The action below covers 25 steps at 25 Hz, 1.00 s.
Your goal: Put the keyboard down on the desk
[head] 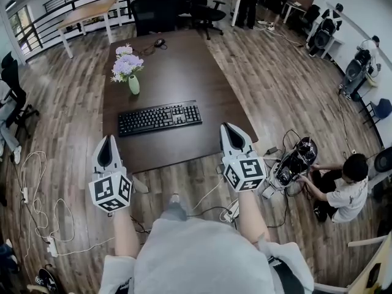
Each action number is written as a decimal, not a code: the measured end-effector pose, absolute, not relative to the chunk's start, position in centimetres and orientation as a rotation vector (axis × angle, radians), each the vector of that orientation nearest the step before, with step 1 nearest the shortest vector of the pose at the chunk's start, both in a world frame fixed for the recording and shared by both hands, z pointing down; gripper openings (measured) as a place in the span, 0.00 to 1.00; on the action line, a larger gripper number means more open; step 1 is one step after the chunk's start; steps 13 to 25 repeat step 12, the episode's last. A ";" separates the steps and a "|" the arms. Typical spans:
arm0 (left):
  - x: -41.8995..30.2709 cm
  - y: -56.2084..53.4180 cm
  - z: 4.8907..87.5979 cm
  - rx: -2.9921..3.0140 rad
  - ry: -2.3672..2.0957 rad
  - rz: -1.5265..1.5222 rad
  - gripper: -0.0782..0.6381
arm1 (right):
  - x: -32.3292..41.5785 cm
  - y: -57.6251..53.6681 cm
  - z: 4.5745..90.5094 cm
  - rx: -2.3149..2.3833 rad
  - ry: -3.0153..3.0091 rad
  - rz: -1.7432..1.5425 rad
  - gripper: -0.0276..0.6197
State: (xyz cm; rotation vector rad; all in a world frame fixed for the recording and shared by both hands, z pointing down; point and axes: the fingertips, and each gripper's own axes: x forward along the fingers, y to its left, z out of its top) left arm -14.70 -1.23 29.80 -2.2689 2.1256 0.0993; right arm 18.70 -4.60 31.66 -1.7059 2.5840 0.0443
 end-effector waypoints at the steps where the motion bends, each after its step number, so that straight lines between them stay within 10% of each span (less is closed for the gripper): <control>1: -14.7 -1.2 29.7 -2.269 2.126 0.100 0.12 | 18.7 -4.5 31.6 -1.707 2.583 0.044 0.07; 25: -15.5 -1.1 30.2 -2.268 2.132 0.115 0.12 | 18.1 -4.5 31.7 -1.701 2.583 0.059 0.07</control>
